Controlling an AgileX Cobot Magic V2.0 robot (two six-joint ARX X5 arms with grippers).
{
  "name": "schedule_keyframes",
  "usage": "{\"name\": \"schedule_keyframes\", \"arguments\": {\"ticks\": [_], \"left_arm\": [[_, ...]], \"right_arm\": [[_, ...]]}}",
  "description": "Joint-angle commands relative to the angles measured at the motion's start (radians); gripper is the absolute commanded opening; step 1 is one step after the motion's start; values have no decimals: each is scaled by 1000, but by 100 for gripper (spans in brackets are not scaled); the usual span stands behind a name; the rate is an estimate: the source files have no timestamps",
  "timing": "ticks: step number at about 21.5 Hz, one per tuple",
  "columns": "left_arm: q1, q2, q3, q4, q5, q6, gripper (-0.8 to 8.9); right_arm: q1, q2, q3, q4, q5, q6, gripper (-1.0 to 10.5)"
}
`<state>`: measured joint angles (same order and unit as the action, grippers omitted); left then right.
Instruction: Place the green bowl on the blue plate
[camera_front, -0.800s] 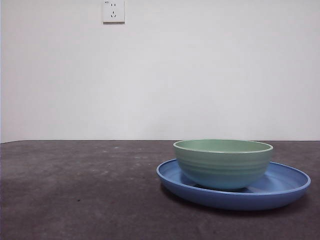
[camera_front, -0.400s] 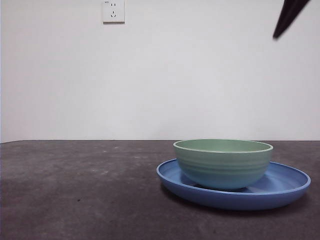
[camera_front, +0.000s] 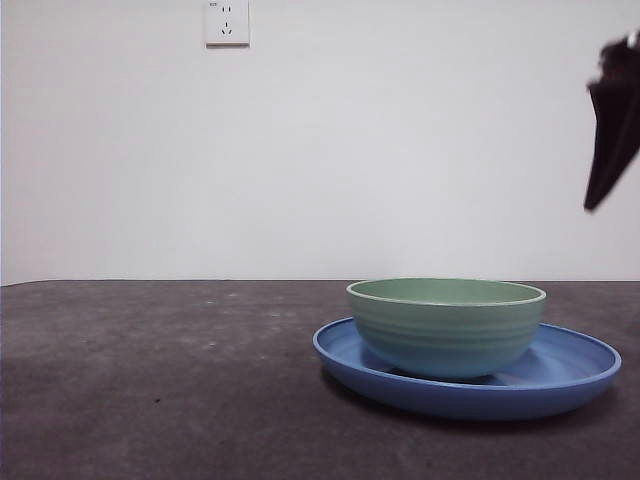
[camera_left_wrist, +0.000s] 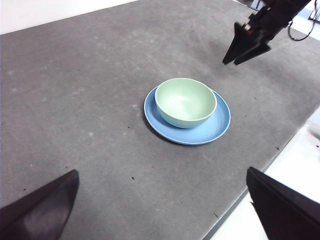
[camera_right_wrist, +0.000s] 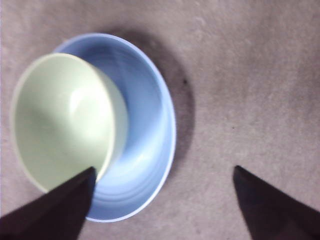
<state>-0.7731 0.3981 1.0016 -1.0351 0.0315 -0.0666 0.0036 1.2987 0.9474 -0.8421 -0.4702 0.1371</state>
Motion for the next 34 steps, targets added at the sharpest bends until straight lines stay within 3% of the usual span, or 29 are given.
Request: {"name": "schedule_keyframes", "arguments": {"ticks": [1, 7, 11, 15, 20, 26, 32, 34], "left_arm": [[-7, 2, 13, 11, 6, -2, 563], [-7, 2, 13, 12, 6, -3, 563], [-7, 2, 13, 12, 6, -2, 563], [-7, 2, 13, 12, 6, -2, 563], [-7, 2, 13, 30, 6, -2, 563], [-7, 2, 13, 40, 6, -3, 563], [-7, 2, 13, 39, 6, -2, 563], [-7, 2, 13, 39, 6, -2, 563]], "right_arm": [[1, 68, 18, 13, -3, -53, 344], [8, 203, 17, 64, -14, -73, 291], [21, 265, 17, 118, -104, -84, 257], [45, 296, 17, 151, -99, -71, 232], [61, 306, 17, 169, -34, -40, 206], [96, 361, 17, 185, -37, -36, 198], [120, 387, 17, 198, -21, -13, 11], [121, 389, 17, 197, 0, -11, 6]]}}
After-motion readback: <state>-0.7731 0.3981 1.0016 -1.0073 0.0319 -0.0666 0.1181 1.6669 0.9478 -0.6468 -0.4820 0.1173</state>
